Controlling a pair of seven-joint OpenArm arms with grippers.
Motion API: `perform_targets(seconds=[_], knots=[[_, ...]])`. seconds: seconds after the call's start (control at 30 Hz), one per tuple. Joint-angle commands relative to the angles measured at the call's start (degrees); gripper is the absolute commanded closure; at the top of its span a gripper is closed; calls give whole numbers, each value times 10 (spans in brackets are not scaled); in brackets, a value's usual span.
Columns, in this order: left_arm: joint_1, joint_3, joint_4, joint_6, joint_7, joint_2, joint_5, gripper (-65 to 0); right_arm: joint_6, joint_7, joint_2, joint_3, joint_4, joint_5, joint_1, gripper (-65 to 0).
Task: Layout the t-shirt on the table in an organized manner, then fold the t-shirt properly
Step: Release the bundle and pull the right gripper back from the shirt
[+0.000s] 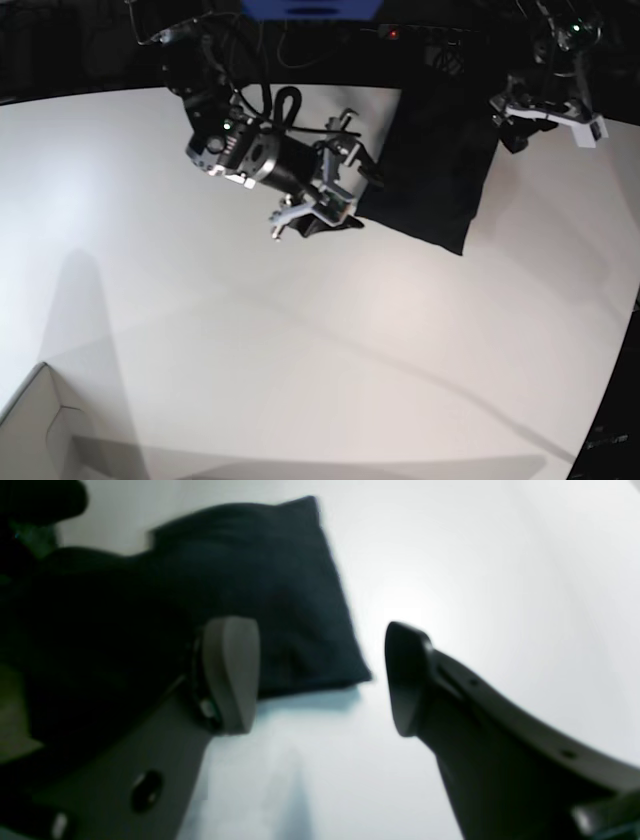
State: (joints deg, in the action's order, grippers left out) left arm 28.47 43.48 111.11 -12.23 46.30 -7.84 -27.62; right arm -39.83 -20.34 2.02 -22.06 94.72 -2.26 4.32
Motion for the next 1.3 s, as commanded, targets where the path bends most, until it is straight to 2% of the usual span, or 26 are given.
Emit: perform_targets(seconds=[0.0, 0.3, 0.4, 0.57, 0.73, 0.87, 0.97, 1.07, 1.27], knots=[[9, 8, 11, -3, -7, 0, -6, -412, -2, 16, -7, -5, 6, 12, -8, -331], [63, 30, 11, -3, -6, -1, -6, -412, -2, 14, -35, -73, -44, 12, -59, -59], [79, 18, 0, -3, -6, -1, -5, -412, -2, 15, -52, -88, -94, 12, -85, -13], [84, 0, -38, -3, -6, -4, 0, -411, -2, 16, -85, -94, -177, 12, -120, -8], [96, 1, -43, -3, -6, -3, -5, -411, -2, 17, -100, -88, -268, 12, -168, -4], [100, 1, -38, -3, -6, -1, -5, -411, -2, 17, -96, -88, -321, 12, -207, -3], [100, 1, -38, -3, -6, -1, -5, -411, -2, 21, -79, -87, -335, 13, -223, -3], [99, 1, -38, -3, -6, -1, -6, -411, -2, 53, -62, -86, -336, 13, -226, -3], [91, -4, -35, -3, -6, -5, -6, -411, -2, 68, -54, 9, -351, 12, -226, -6]])
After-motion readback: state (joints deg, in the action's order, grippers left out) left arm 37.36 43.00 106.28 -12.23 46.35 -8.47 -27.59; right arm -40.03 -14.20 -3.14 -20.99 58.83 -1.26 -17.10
